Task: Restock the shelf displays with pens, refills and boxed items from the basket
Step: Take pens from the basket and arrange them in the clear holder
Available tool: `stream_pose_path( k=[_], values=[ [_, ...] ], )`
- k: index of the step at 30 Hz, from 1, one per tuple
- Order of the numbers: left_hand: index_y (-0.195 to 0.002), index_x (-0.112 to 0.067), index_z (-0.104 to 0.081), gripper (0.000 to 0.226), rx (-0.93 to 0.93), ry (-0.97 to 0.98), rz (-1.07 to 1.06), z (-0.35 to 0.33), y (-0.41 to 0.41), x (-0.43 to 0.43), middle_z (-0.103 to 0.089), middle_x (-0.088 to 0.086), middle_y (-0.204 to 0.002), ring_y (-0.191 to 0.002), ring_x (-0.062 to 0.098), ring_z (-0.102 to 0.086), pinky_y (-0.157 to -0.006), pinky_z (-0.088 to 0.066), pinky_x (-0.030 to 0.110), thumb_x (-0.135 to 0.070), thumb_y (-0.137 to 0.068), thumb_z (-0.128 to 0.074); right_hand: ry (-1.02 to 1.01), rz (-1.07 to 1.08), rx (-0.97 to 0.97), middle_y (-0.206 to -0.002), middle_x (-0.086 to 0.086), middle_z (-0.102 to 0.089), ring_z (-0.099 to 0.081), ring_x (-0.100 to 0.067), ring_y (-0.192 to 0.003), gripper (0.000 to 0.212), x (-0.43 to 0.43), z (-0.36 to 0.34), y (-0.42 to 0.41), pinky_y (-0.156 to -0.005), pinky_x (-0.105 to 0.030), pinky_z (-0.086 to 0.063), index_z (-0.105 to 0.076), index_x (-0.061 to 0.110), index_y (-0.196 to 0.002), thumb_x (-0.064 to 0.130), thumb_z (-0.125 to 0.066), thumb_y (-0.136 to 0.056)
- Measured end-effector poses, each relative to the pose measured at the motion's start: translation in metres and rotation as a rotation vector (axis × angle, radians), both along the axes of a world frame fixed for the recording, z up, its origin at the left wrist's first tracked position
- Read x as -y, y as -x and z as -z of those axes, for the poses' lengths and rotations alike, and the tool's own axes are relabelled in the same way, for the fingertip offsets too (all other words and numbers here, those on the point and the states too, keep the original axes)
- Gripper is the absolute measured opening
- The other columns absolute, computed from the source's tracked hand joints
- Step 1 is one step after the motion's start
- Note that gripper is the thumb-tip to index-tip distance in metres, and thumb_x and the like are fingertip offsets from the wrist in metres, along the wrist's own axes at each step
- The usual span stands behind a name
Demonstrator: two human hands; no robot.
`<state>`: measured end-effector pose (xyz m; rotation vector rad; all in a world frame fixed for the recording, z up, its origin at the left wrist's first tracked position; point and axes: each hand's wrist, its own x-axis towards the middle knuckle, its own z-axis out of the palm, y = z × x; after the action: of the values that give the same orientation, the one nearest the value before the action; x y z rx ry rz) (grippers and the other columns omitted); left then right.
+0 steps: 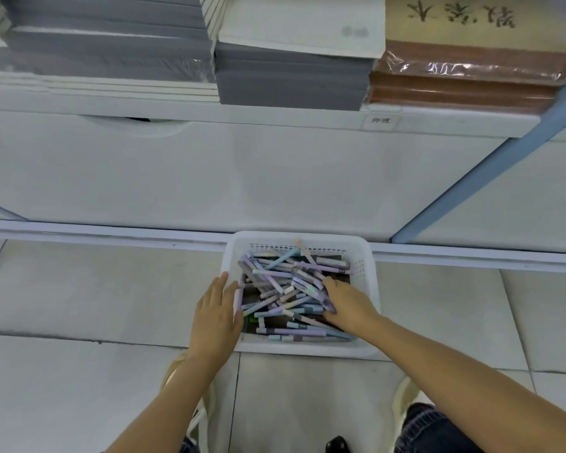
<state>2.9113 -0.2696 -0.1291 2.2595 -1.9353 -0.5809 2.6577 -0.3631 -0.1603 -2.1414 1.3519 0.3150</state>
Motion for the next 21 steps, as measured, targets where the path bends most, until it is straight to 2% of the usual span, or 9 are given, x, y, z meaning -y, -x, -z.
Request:
stream_pose_path(
  k=[3, 5, 9, 11, 15, 16, 18, 19, 21],
  values=[
    [-0.137, -0.004, -0.048, 0.046, -0.021, 0.021, -0.013, -0.004, 0.002, 0.003, -0.036, 0.019, -0.151, -0.14, 0.036, -0.034, -0.112, -0.032, 0.046, -0.013, -0.093, -0.059, -0.04, 0.072, 0.143, -0.088, -0.005, -0.057, -0.051, -0.019, -0.074, 0.009, 0.007, -0.008, 0.001, -0.062, -0.03, -0.037, -0.047, 0.019, -0.098, 0.019, -0.054, -0.092],
    [-0.133, -0.003, -0.052, 0.044, -0.049, 0.057, -0.02, -0.008, 0.005, 0.008, -0.042, 0.021, -0.145, -0.134, 0.038, -0.041, -0.108, -0.037, 0.048, -0.011, -0.092, -0.062, -0.082, 0.152, 0.252, -0.076, -0.004, -0.054, -0.051, -0.018, -0.067, 0.004, 0.012, -0.014, 0.002, -0.065, -0.033, -0.041, -0.048, 0.019, -0.093, 0.017, -0.05, -0.096],
    [-0.124, -0.002, -0.058, 0.037, -0.105, 0.2, 0.037, -0.021, 0.018, 0.021, -0.054, 0.019, -0.131, -0.119, 0.037, -0.052, -0.097, -0.045, 0.046, -0.004, -0.088, -0.064, -0.192, 0.201, 0.39, -0.083, 0.0, -0.062, -0.059, -0.016, -0.078, 0.013, 0.021, -0.031, 0.0, -0.074, -0.032, -0.047, -0.054, 0.033, -0.098, 0.026, -0.044, -0.102],
    [-0.125, -0.003, -0.058, 0.04, -0.163, 0.283, 0.12, -0.029, 0.027, 0.031, -0.055, 0.016, -0.13, -0.118, 0.035, -0.053, -0.098, -0.045, 0.044, -0.001, -0.085, -0.064, -0.266, 0.153, 0.399, -0.094, -0.001, -0.066, -0.062, -0.015, -0.088, 0.021, 0.023, -0.038, -0.003, -0.081, -0.032, -0.049, -0.059, 0.023, -0.111, 0.035, -0.044, -0.101],
    [-0.136, -0.003, -0.052, 0.063, -0.136, 0.31, 0.362, -0.04, 0.045, 0.044, -0.049, 0.013, -0.142, -0.134, 0.032, -0.044, -0.112, -0.035, 0.049, -0.003, -0.076, -0.073, -0.401, 0.106, 0.449, -0.079, -0.001, -0.063, -0.058, -0.013, -0.073, 0.028, 0.022, -0.043, -0.014, -0.074, -0.029, -0.048, -0.061, 0.016, -0.108, 0.039, -0.047, -0.1],
    [-0.136, -0.002, -0.051, 0.068, -0.088, 0.301, 0.404, -0.04, 0.05, 0.046, -0.049, 0.014, -0.143, -0.134, 0.033, -0.044, -0.112, -0.034, 0.049, -0.004, -0.072, -0.075, -0.422, 0.091, 0.464, -0.073, 0.01, -0.063, -0.056, -0.004, -0.067, 0.024, 0.021, -0.045, -0.017, -0.07, -0.021, -0.046, -0.061, 0.022, -0.106, 0.04, -0.047, -0.1],
    [-0.136, -0.002, -0.051, 0.07, 0.009, 0.248, 0.44, -0.039, 0.056, 0.048, -0.053, 0.014, -0.139, -0.13, 0.034, -0.049, -0.112, -0.035, 0.047, -0.009, -0.071, -0.075, -0.461, 0.04, 0.479, -0.07, 0.031, -0.061, -0.056, 0.011, -0.068, 0.014, 0.021, -0.05, -0.024, -0.067, -0.005, -0.043, -0.056, 0.053, -0.105, 0.043, -0.048, -0.098],
    [-0.138, -0.004, -0.049, 0.069, 0.048, 0.204, 0.443, -0.039, 0.058, 0.049, -0.055, 0.013, -0.136, -0.128, 0.032, -0.05, -0.112, -0.034, 0.044, -0.013, -0.074, -0.073, -0.482, 0.025, 0.481, -0.076, 0.035, -0.062, -0.057, 0.014, -0.074, 0.019, 0.021, -0.054, -0.026, -0.072, -0.004, -0.043, -0.052, 0.064, -0.102, 0.047, -0.049, -0.097],
    [-0.137, -0.008, -0.051, 0.066, 0.08, 0.174, 0.456, -0.038, 0.056, 0.05, -0.058, 0.013, -0.125, -0.118, 0.032, -0.054, -0.106, -0.04, 0.043, -0.017, -0.075, -0.072, -0.535, 0.039, 0.478, -0.093, 0.03, -0.066, -0.061, 0.008, -0.091, 0.025, 0.022, -0.058, -0.028, -0.088, -0.014, -0.048, -0.043, 0.077, -0.1, 0.057, -0.053, -0.09]
  ],
)
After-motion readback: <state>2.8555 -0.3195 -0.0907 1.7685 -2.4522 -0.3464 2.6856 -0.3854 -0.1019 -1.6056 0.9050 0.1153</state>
